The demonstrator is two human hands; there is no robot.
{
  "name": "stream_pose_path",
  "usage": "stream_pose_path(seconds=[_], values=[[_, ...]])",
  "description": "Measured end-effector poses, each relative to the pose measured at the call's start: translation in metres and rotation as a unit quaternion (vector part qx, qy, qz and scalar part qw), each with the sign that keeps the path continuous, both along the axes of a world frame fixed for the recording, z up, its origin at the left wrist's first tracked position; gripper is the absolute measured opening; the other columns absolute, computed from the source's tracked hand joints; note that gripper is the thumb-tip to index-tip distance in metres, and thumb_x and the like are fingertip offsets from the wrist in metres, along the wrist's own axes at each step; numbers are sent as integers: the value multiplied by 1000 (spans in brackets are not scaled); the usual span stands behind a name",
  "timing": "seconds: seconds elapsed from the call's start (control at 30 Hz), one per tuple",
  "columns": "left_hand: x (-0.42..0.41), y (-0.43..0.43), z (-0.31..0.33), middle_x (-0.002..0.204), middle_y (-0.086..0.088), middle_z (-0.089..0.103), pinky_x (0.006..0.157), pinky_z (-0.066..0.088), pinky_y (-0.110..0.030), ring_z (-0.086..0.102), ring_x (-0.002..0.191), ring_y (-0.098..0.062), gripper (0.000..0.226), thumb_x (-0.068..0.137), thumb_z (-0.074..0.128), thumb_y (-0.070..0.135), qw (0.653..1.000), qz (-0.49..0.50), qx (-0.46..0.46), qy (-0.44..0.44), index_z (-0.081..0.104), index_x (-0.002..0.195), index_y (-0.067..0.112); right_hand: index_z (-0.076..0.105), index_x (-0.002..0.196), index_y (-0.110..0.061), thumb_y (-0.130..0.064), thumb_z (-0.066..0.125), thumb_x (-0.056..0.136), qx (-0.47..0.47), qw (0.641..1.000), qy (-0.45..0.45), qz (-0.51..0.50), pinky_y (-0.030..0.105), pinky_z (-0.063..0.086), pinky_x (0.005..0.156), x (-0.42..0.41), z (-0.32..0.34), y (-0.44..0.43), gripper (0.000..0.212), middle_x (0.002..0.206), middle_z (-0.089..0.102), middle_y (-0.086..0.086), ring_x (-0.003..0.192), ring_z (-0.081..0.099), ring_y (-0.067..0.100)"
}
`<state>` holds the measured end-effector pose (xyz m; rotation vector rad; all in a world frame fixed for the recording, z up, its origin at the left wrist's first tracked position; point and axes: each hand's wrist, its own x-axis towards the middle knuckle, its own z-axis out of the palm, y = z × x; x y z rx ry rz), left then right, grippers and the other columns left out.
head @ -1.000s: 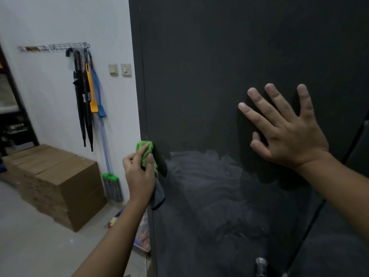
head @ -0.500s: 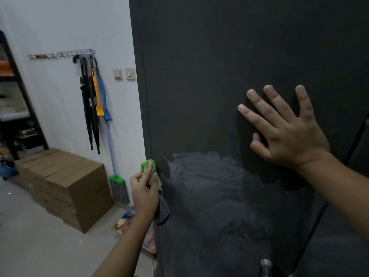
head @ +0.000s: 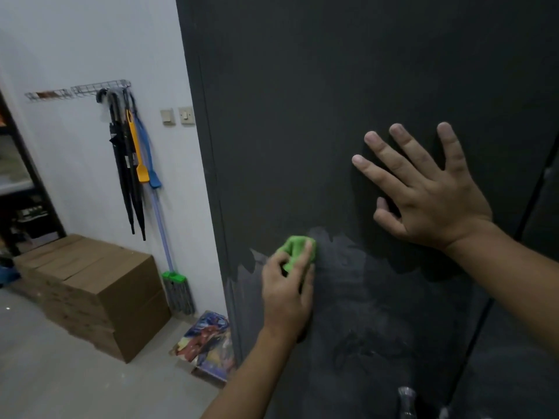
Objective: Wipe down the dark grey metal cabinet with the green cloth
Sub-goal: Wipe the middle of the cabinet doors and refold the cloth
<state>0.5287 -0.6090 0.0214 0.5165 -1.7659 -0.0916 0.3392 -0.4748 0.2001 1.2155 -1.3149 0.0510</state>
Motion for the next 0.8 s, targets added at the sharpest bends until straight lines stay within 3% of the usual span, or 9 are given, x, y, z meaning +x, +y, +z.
stream_pose_path(seconds=[0.07, 0.13, 0.2, 0.27, 0.3, 0.37, 0.53, 0.7, 0.8], values=[[6, 5, -13, 119, -5, 42, 88, 45, -28, 45, 103, -18, 46, 97, 54, 29, 994, -52, -50, -82, 50, 143, 31, 30, 159, -21, -42, 37, 95, 2, 1000, 2, 1, 65, 9, 119, -1, 0, 0, 67, 168, 17, 8, 154, 16, 31], [15, -2, -15, 122, -4, 41, 91, 46, -30, 47, 105, -20, 45, 97, 53, 31, 992, -68, -50, -90, 50, 142, 33, 31, 158, -21, -42, 38, 95, 2, 1000, 4, 0, 65, 9, 119, -1, 1, 1, 67, 167, 18, 8, 154, 17, 32], [18, -14, -5, 118, -6, 42, 91, 43, -22, 50, 101, -20, 41, 97, 53, 30, 999, -43, 6, 1, 56, 138, 29, 31, 158, -21, -42, 38, 94, 4, 1000, 3, 1, 65, 9, 120, -1, 0, 1, 68, 167, 18, 8, 154, 17, 32], [17, -25, 17, 111, -9, 43, 82, 45, -18, 48, 93, -14, 35, 100, 53, 30, 984, 6, 117, 137, 58, 135, 25, 31, 158, -21, -43, 37, 94, 8, 1000, 3, 3, 65, 10, 120, -1, 0, 1, 68, 167, 19, 8, 154, 17, 32], [14, -29, 28, 109, -9, 42, 79, 49, -23, 48, 90, -14, 35, 101, 53, 31, 971, 18, 158, 176, 57, 135, 24, 33, 157, -21, -43, 38, 94, 7, 1000, 4, 7, 64, 11, 120, -1, 0, 1, 67, 167, 20, 8, 154, 18, 32], [6, -31, 44, 107, -9, 43, 77, 52, -36, 50, 92, -21, 37, 102, 53, 31, 970, 39, 150, 189, 57, 137, 22, 42, 153, -20, -42, 41, 92, 5, 1000, 7, 26, 64, 17, 118, -1, 0, 2, 64, 165, 26, 9, 152, 24, 33], [-33, 10, 36, 106, -10, 45, 86, 38, -28, 46, 95, -25, 40, 95, 58, 25, 994, 17, -1, 105, 57, 135, 23, 51, 147, -22, -39, 44, 88, -3, 999, 11, 48, 57, 25, 116, 1, -2, 3, 61, 161, 35, 9, 146, 36, 33], [-37, 37, 6, 113, -10, 43, 86, 45, -37, 48, 98, -27, 41, 97, 53, 25, 978, -88, -155, -105, 56, 138, 25, 50, 147, -24, -39, 46, 85, 1, 999, 8, 38, 53, 24, 116, 3, -1, 6, 64, 161, 36, 7, 144, 39, 32], [-28, 27, 7, 117, -12, 47, 89, 48, -38, 51, 103, -28, 37, 102, 46, 32, 979, -100, -137, -113, 57, 137, 28, 51, 147, -24, -39, 46, 85, 8, 999, 3, 34, 53, 23, 117, 3, -1, 6, 64, 161, 37, 7, 145, 38, 31]])
